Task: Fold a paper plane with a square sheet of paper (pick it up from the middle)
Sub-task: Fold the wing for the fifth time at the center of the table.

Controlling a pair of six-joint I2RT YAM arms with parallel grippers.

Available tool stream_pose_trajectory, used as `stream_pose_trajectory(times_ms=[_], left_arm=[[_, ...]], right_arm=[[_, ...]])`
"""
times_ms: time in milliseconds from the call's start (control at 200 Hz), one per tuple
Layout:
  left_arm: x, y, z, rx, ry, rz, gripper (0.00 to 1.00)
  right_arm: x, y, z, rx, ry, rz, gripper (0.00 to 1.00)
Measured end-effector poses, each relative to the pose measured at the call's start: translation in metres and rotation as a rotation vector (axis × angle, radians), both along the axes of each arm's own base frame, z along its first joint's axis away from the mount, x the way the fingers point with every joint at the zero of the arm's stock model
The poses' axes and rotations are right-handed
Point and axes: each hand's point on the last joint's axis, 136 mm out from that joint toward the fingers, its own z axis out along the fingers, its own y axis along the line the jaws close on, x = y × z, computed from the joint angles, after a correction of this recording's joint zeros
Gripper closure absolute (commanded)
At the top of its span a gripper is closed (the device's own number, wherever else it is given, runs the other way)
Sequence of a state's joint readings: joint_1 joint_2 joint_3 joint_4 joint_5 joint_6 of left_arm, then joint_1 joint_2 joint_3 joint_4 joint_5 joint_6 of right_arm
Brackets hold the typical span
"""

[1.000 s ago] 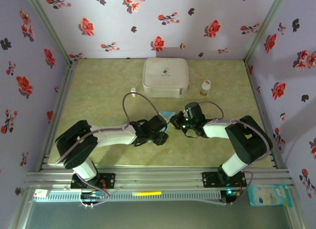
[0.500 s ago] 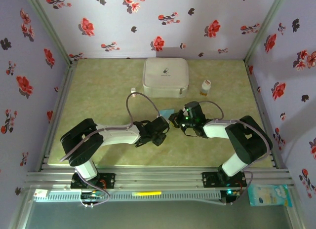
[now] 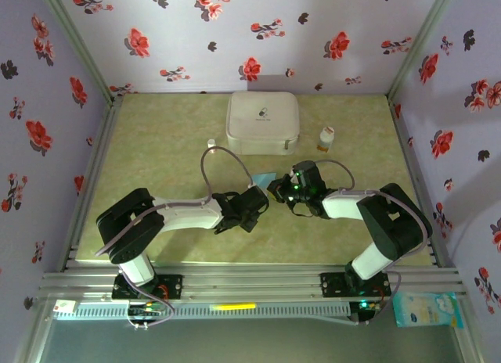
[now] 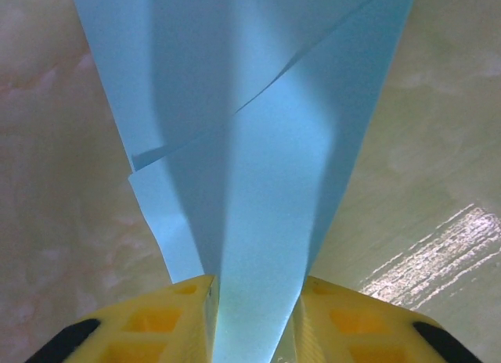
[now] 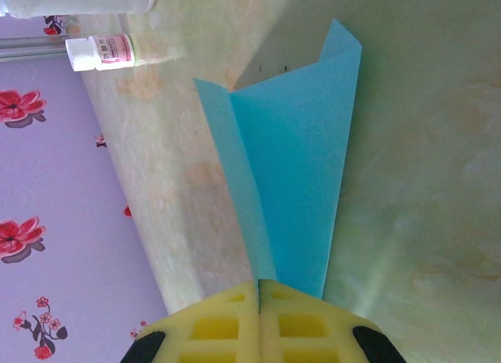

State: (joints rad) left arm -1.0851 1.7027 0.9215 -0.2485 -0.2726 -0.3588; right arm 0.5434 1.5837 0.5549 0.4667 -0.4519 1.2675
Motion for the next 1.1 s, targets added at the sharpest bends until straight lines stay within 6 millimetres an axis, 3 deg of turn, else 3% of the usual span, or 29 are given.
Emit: stream_pose_trajectory(times_ms=[440, 760, 965, 1100], left_arm=[[0.0003, 0.0002, 0.0003, 0.003, -0.006, 0.001, 0.81], [0.0003, 0.0019, 0.0, 0.017, -0.013, -0.007, 0.73], [0.0004, 0.0056, -0.0008, 0.042, -0.019, -0.016, 0.74], [0.0009, 0.0064, -0.0008, 0.049, -0.024, -0.02, 0.79]], right_arm=[[-0.0038, -0.0024, -0.0058, -0.018, 0.025, 0.002, 0.97], [-0.0061, -0.0037, -0.009, -0.033, 0.033, 0.008, 1.0], [-0.0061, -0.0037, -0.0092, -0.042, 0.031, 0.016, 1.0], [-0.0064, -0.0039, -0.0096, -0.044, 0.033, 0.016, 0.99]])
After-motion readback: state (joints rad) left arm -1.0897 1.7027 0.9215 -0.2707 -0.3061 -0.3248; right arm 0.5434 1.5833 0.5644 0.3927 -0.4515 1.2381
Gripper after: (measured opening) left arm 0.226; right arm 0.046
